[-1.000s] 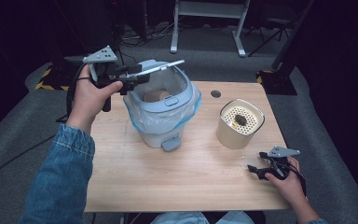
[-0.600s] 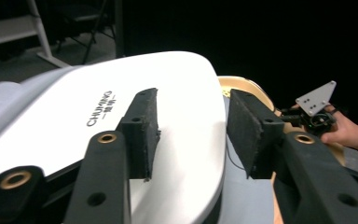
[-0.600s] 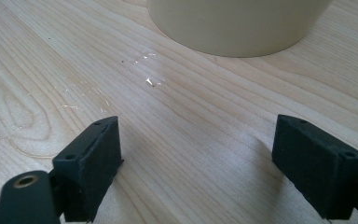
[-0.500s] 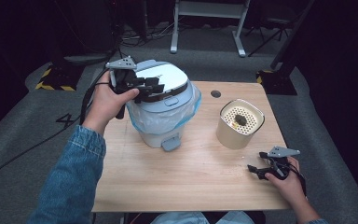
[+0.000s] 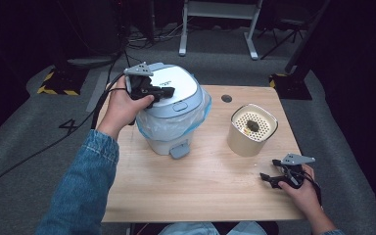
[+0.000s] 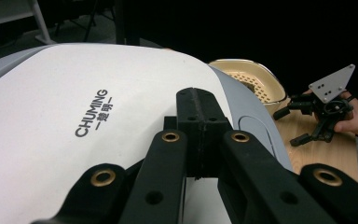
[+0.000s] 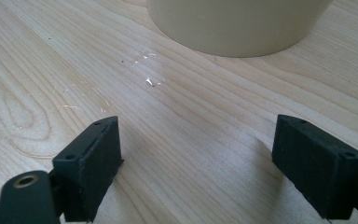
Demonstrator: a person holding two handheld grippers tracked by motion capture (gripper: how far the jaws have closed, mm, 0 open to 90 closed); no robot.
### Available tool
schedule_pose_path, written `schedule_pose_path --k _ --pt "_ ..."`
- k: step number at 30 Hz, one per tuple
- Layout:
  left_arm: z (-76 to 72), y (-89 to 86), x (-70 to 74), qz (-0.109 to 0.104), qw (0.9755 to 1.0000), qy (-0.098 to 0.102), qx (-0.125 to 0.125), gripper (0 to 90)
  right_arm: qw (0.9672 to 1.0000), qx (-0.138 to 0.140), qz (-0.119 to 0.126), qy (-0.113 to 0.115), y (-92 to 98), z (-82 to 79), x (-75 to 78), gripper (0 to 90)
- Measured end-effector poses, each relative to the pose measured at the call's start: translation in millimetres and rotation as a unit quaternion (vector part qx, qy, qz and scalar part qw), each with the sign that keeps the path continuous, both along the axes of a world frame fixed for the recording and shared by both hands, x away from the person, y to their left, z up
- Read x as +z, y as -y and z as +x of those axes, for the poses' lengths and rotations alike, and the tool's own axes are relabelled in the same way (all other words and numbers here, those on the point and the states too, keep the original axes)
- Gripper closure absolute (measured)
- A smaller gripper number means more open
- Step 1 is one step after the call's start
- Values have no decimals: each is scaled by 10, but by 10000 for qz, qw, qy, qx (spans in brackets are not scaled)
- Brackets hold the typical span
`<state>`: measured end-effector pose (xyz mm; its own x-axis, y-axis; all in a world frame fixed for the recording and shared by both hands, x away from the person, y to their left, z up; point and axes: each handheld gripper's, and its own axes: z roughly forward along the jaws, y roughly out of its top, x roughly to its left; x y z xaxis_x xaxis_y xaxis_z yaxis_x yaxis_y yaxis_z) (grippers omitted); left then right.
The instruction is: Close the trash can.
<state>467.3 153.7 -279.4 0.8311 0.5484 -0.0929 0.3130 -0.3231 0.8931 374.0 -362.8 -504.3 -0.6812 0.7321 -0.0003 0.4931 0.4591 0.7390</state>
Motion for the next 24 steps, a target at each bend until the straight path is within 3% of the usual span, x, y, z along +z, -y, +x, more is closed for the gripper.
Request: schedule_pose_path --k 9,10,13,17,21,24 --pt "-22 33 3 105 9999 34 68 900 10000 0 0 -1 0 0 0 158" --pt "-21 46 -16 207 9998 70 32 900 10000 1 -1 0 0 0 0 158" --pt "-21 92 -43 90 9999 83 -18 900 10000 5 -4 -3 -1 0 1 157" --pt "-31 120 -37 167 9996 227 -26 900 10000 3 -3 -5 0 1 1 157" --pt "-82 142 -13 170 9995 251 -12 631 10000 20 -3 -4 2 3 1 158" --pt "-161 115 43 104 9992 390 35 498 10000 43 -5 -5 3 7 1 158"
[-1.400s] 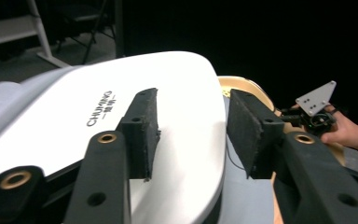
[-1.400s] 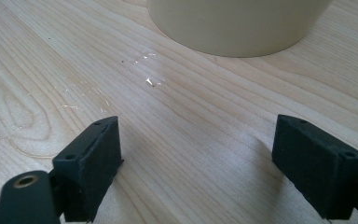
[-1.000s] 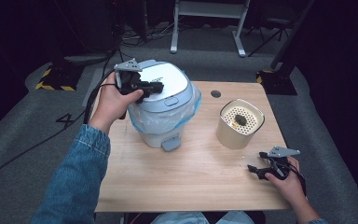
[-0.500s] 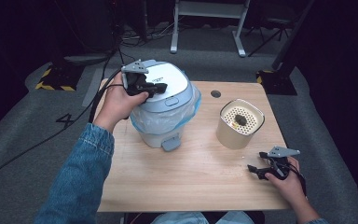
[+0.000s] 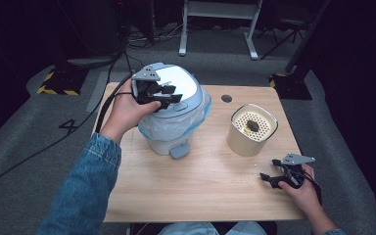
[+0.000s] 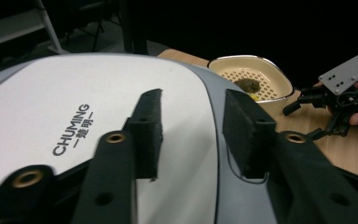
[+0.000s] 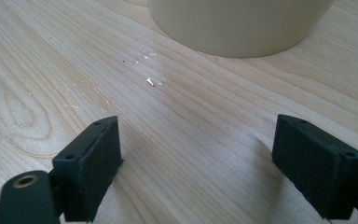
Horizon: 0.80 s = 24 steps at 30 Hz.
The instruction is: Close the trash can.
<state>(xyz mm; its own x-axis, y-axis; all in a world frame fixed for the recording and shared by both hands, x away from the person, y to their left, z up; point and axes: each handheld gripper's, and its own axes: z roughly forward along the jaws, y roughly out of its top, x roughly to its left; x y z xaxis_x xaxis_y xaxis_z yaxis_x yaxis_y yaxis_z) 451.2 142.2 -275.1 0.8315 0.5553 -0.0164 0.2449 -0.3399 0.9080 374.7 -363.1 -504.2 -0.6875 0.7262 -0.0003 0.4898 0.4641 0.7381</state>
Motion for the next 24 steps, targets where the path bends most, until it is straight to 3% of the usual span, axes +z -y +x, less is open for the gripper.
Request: schedule_pose_path --k 6,13,18,24 --pt "-282 -105 111 95 9999 110 -13 393 10000 65 6 4 11 6 0 158" --pt "-677 -273 154 212 9995 215 104 370 9999 141 1 -1 22 18 1 157" --pt "-896 -403 70 283 9993 195 178 359 9998 176 0 -8 24 28 1 157" --pt "-1033 -548 -74 340 9989 135 286 360 9998 202 -6 3 17 56 0 158"
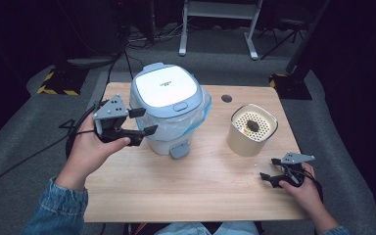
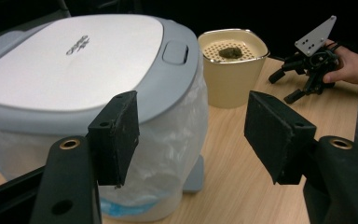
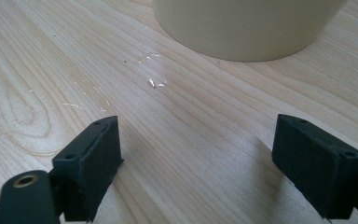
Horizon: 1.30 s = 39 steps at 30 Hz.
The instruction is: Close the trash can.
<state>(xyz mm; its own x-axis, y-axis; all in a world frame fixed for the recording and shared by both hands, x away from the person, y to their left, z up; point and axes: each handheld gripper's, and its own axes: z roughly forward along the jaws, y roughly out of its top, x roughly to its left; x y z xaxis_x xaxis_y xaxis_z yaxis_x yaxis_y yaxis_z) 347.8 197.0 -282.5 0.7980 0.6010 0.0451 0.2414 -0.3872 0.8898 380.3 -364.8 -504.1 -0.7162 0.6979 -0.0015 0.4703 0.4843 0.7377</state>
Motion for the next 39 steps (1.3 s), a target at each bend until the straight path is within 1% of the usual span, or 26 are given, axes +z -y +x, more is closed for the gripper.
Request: schedule_pose_path --k 2,5,8,11,14,15,17,19,22,24,26,28,30,32,34,36,39 --pt "-40 -36 -44 98 9999 29 -8 349 10000 -4 5 -4 -6 8 1 157" --pt "-100 -94 -111 98 9999 14 -37 338 10000 -3 -1 1 -13 20 0 157" --pt "-163 -157 -186 160 9998 17 68 333 10000 -10 4 -4 -19 25 0 157" --pt "-220 -225 -278 238 9994 12 232 331 10000 -9 4 -3 -19 25 0 157" --pt "-266 -291 -398 161 9990 -114 396 332 10000 -10 4 -3 -19 25 0 157" --pt "-282 -315 -459 107 9989 -141 441 333 10000 -9 4 -2 -19 25 0 157" --pt "-300 -336 -552 29 9988 -204 449 333 10000 -10 4 -2 -19 25 0 157" --pt "-318 -352 -658 55 9983 -282 512 338 10000 -11 3 -3 -19 24 0 157" --pt "-344 -377 -805 231 9965 -373 711 338 10000 -10 4 -2 -19 25 0 157" --pt "-359 -415 -886 239 9953 -389 857 339 10000 -11 5 -3 -19 24 0 157" --pt "-359 -449 -962 280 9940 -438 965 340 10000 -9 4 -1 -19 25 0 157" --pt "-359 -485 -1041 330 9923 -443 1110 341 10000 -10 6 -2 -19 25 0 157" --pt "-353 -511 -1130 289 9916 -565 1128 345 10000 -11 5 -3 -19 25 0 157" --pt "-344 -523 -1227 217 9911 -643 1146 350 10000 -10 5 -2 -19 25 0 157" --pt "-331 -532 -1330 243 9903 -714 1167 350 10000 -11 4 -1 -19 24 0 157" --pt "-316 -540 -1448 276 9891 -829 1183 350 10000 -9 4 0 -19 24 0 157" --pt "-300 -543 -1576 345 9877 -948 1191 346 10000 -11 5 -2 -19 24 0 157"
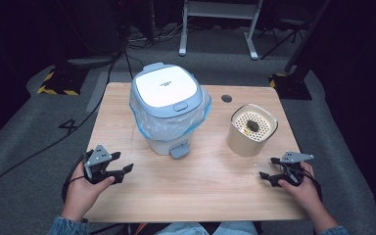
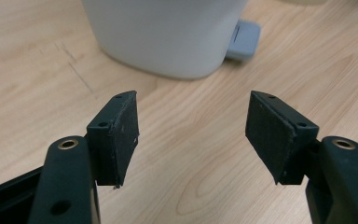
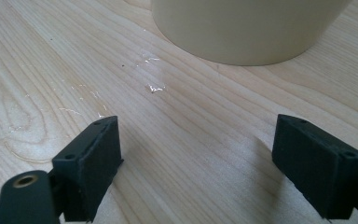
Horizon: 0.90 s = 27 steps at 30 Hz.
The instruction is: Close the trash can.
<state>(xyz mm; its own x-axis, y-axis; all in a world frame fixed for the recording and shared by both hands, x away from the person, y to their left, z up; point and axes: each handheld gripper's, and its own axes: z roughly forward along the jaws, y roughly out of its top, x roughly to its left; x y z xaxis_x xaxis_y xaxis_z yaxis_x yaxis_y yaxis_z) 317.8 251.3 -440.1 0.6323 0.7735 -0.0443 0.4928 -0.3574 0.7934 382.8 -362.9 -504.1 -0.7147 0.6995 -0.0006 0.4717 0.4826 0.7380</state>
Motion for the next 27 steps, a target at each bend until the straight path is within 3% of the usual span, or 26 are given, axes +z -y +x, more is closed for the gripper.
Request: schedule_pose_path --k 5,10,12,16,23,27 --pt "12 16 -170 126 9996 -256 -9 334 10000 0 0 1 0 0 0 157" --pt "23 29 -354 465 9979 -444 25 328 10000 1 1 1 0 0 0 157" --pt "32 27 -416 490 9973 -544 35 327 10000 0 1 0 0 0 0 157" --pt "41 12 -549 819 9934 -807 3 301 10000 2 2 0 1 1 0 157" --pt "36 -29 -639 579 9970 -502 64 204 10000 1 3 1 0 0 0 157" --pt "39 -42 -644 560 9970 -512 134 177 10000 2 6 -1 0 0 0 157"
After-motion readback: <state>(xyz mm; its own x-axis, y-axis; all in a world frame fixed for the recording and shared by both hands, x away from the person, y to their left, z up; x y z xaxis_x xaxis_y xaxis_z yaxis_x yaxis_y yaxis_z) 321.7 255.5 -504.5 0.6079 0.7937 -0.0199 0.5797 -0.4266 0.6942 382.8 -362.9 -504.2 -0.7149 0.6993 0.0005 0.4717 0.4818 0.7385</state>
